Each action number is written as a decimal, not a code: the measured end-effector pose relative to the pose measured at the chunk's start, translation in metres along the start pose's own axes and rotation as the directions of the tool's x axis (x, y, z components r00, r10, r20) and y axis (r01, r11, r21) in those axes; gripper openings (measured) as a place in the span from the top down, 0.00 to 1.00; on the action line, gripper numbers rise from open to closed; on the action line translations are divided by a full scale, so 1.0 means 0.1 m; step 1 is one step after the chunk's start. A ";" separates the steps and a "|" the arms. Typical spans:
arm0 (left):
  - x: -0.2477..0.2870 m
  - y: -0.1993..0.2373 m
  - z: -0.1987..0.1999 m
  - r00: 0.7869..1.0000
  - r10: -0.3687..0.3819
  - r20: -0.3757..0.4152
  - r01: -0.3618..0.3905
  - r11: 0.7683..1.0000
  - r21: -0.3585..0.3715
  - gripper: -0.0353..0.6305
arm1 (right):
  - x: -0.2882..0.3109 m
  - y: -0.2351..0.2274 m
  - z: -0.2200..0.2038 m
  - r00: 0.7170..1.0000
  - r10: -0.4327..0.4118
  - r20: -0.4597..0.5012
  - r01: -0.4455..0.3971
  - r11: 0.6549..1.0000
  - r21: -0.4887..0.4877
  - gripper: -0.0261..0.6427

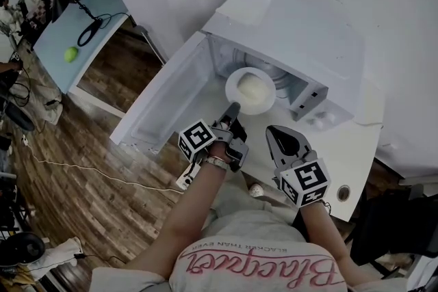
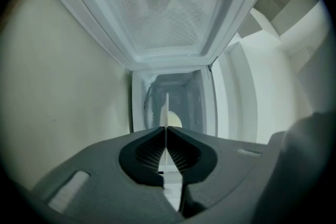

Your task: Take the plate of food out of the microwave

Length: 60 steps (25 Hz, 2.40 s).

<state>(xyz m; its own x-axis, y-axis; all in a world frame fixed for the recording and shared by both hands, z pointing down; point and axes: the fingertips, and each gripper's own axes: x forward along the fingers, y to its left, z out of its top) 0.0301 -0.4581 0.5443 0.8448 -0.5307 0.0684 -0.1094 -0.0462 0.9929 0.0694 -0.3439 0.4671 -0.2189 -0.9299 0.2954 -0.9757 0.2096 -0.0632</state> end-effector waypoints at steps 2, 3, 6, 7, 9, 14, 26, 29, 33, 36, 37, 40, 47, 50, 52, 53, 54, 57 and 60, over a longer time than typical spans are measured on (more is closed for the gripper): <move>-0.05 -0.03 -0.03 1.000 -0.010 0.011 0.011 1.000 -0.011 0.92 | -0.04 0.01 0.01 1.000 0.001 0.006 -0.001 1.000 -0.011 0.95; -0.08 -0.05 -0.04 1.000 -0.015 0.017 0.016 1.000 -0.015 0.92 | -0.07 0.02 0.01 1.000 0.001 0.010 -0.001 1.000 -0.014 0.95; -0.17 -0.10 -0.09 0.999 -0.028 0.031 0.029 0.999 -0.018 0.92 | -0.15 0.02 0.02 1.000 -0.003 0.024 0.003 1.000 -0.017 0.95; -0.19 -0.12 -0.11 0.999 -0.031 0.035 0.032 0.999 -0.019 0.92 | -0.17 0.01 0.03 1.000 -0.005 0.029 0.006 1.000 -0.017 0.95; -0.25 -0.16 -0.14 0.998 -0.038 0.043 0.039 0.999 -0.020 0.92 | -0.22 0.01 0.05 0.999 -0.009 0.042 0.010 1.000 -0.019 0.95; -0.39 -0.29 -0.18 0.996 -0.059 0.069 0.060 0.998 -0.024 0.92 | -0.34 0.04 0.11 0.997 -0.011 0.074 0.012 1.000 -0.023 0.95; -0.55 -0.55 -0.38 0.993 -0.088 0.084 0.091 0.995 -0.033 0.92 | -0.58 0.07 0.29 0.986 -0.007 0.164 0.010 1.000 -0.017 0.95; -0.55 -0.61 -0.41 0.992 -0.088 0.089 0.092 0.995 -0.039 0.92 | -0.62 0.06 0.28 0.986 -0.004 0.164 0.007 1.000 -0.019 0.95; -0.59 -0.66 -0.46 0.989 -0.095 0.109 0.101 0.994 -0.050 0.92 | -0.71 0.03 0.30 0.983 -0.004 0.183 0.007 1.000 -0.019 0.95; -0.64 -0.70 -0.51 0.986 -0.107 0.127 0.117 0.991 -0.071 0.92 | -0.78 0.01 0.32 0.980 -0.004 0.198 0.009 1.000 -0.023 0.95; -0.65 -0.72 -0.53 0.985 -0.106 0.133 0.117 0.990 -0.074 0.92 | -0.80 0.00 0.32 0.980 -0.001 0.199 0.006 1.000 -0.025 0.95; -0.67 -0.78 -0.58 0.984 -0.106 0.145 0.117 0.991 -0.071 0.92 | -0.87 -0.03 0.34 0.980 0.006 0.198 0.000 0.999 -0.032 0.95; -0.66 -0.95 -0.66 0.978 -0.133 0.160 0.146 0.987 -0.072 0.92 | -0.97 -0.09 0.36 0.985 0.022 0.173 -0.009 0.997 -0.075 0.95; -0.65 -1.07 -0.68 0.978 -0.145 0.150 0.157 0.985 -0.070 0.92 | -0.99 -0.12 0.43 0.983 0.022 0.184 -0.009 0.997 -0.076 0.95; -0.64 -1.15 -0.68 0.978 -0.153 0.145 0.165 0.984 -0.071 0.92 | -0.99 -0.14 0.50 0.981 0.019 0.194 -0.005 0.997 -0.071 0.95; -0.63 -1.19 -0.68 0.978 -0.156 0.141 0.167 0.983 -0.072 0.92 | -0.99 -0.15 0.53 0.980 0.015 0.198 -0.002 0.998 -0.067 0.95; -0.62 -1.22 -0.67 0.978 -0.158 0.137 0.169 0.983 -0.071 0.92 | -0.98 -0.17 0.56 0.979 0.011 0.203 0.001 0.998 -0.063 0.95; -0.58 -1.30 -0.63 0.980 -0.158 0.123 0.167 0.984 -0.067 0.92 | -0.94 -0.21 0.65 0.976 0.002 0.216 0.009 0.999 -0.051 0.95; -0.57 -1.36 -0.59 0.982 -0.156 0.107 0.164 0.984 -0.066 0.92 | -0.89 -0.20 0.74 0.974 -0.009 0.225 0.021 0.999 -0.049 0.95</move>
<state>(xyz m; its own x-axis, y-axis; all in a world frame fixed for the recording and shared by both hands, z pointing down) 0.0275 -0.3721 0.4106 0.7905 -0.6046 -0.0983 0.0650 -0.0768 0.9949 0.1082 -0.2874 0.3714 -0.2049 -0.9760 0.0740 -0.9788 0.2047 -0.0098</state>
